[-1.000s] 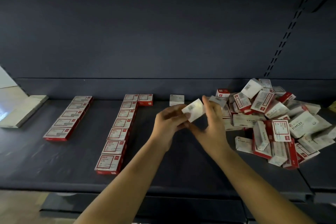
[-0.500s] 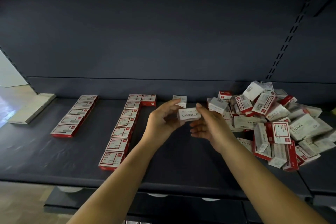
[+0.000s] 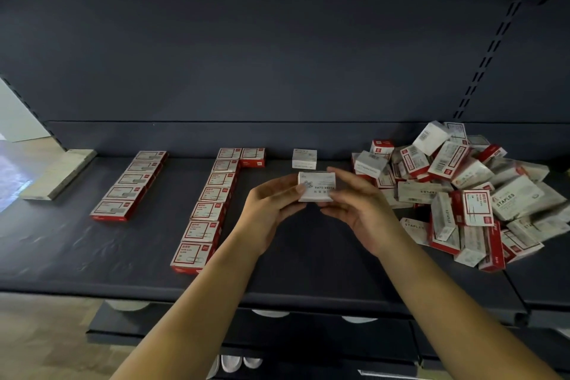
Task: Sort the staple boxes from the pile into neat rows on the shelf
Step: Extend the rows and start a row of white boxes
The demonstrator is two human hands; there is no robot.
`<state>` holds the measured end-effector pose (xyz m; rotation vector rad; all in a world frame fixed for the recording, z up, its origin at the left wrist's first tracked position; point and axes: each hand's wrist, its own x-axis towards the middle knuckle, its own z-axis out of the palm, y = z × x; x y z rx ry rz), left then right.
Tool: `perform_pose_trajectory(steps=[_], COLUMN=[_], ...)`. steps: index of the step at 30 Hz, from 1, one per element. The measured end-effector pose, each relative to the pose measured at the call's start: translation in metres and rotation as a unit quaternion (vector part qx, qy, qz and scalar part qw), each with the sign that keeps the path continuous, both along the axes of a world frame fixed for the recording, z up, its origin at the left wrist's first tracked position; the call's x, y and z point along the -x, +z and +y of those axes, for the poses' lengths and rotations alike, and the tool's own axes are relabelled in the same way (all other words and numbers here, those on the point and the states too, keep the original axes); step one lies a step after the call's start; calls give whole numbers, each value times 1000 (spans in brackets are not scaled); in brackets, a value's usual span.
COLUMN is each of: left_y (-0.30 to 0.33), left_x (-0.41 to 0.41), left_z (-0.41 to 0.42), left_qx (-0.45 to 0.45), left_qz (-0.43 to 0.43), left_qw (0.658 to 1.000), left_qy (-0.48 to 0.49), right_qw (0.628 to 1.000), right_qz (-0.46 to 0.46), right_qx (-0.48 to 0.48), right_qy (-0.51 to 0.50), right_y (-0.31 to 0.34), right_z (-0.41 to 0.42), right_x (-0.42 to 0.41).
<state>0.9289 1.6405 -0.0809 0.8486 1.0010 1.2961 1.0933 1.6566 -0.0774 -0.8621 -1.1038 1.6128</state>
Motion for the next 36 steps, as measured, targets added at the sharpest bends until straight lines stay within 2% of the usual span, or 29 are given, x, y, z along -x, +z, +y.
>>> perform_pose_trajectory(steps=[6,12,16,19,21,23,27,31,34,35,36], left_y=[0,0,4,9,10,10,3,-7,-11,-11,-11], left_x=[-2,-5,1,5,6,6,10,11,13,15,16], left_z=[3,6,12,16,16,16,13,9,11,12,13], left_qx=[0,-9,-28,-65,-79,-75,-33,-1,13,20,27], left_qz=[-1,5,39,66,78,71,49,37,28,26,24], left_qw=[1000,1000,999,996,994,994,998,999,999,999,999], left_qy=[7,2,15,-1,-20,-22,-24,-8,12,18,21], right_qw=[999,999,994,982,978,986,1000,998,998,995,976], right_qz=[-16,-27,-83,-177,-197,-157,-7,24,-22,-76,-168], right_qx=[-32,-18,-15,-60,-74,-57,26,53,23,-20,-104], right_qy=[-4,-32,-71,-26,15,18,-14,-23,-45,-66,-94], right_y=[-1,-5,-4,-2,-2,-2,-3,-7,-14,-16,-20], right_z=[-1,1,7,8,6,7,8,9,8,7,8], right_x=[-3,-6,-3,2,8,14,21,27,31,31,29])
